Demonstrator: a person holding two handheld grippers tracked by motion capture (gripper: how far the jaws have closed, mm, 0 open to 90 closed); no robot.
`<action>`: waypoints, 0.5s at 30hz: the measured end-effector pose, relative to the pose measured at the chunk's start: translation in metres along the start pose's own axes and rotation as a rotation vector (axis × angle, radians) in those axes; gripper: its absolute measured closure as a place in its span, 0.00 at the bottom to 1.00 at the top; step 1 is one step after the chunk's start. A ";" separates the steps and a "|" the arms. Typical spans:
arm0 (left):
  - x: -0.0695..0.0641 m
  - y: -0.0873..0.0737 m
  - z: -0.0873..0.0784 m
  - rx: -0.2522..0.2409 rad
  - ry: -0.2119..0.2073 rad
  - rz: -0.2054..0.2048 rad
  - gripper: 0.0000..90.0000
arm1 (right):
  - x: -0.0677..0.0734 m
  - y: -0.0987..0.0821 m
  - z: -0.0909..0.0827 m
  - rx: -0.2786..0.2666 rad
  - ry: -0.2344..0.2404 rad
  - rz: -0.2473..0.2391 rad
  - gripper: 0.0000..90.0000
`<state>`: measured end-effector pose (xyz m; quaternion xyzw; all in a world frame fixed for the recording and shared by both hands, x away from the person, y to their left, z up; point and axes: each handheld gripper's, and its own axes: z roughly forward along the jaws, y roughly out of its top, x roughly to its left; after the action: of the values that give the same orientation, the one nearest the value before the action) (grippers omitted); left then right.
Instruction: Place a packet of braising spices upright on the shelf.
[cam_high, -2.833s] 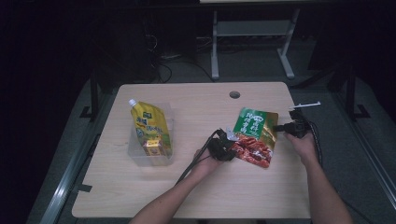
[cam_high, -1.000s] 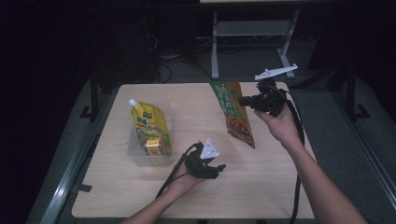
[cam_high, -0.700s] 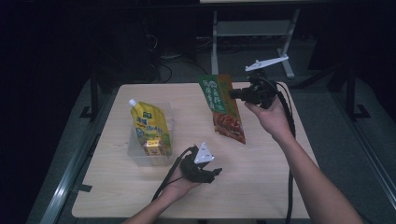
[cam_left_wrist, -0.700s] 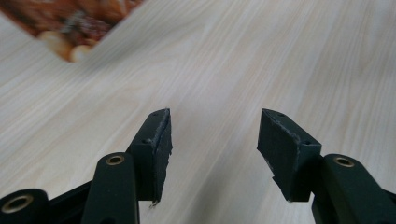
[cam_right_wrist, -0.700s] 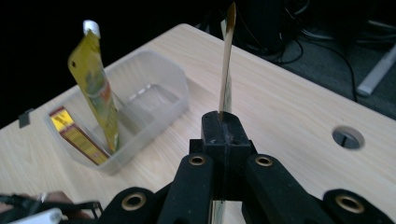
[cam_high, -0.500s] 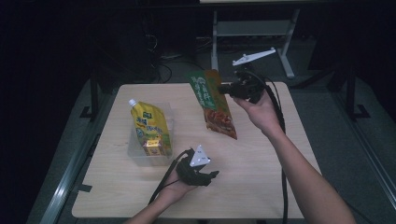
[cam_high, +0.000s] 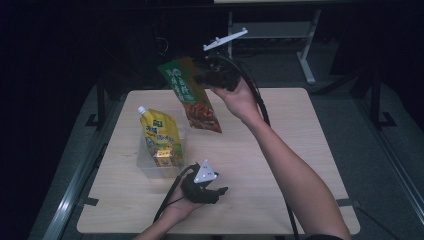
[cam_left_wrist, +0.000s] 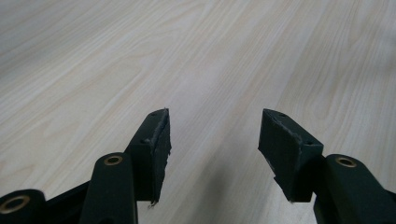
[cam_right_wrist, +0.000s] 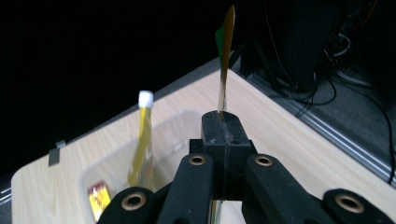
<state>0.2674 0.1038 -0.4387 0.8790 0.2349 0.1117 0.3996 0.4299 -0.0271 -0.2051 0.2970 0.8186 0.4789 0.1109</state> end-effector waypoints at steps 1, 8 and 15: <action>0.000 -0.001 0.001 -0.001 -0.001 -0.001 0.48 | 0.002 0.004 0.006 -0.001 0.008 -0.003 1.00; -0.001 0.000 0.000 -0.013 -0.005 0.007 0.48 | 0.016 0.023 0.051 0.017 0.026 -0.019 1.00; 0.000 0.000 -0.002 -0.022 -0.003 0.014 0.48 | 0.021 0.029 0.091 0.013 0.050 -0.021 1.00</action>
<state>0.2665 0.1046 -0.4376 0.8763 0.2268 0.1158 0.4089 0.4665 0.0611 -0.2251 0.2771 0.8274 0.4795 0.0937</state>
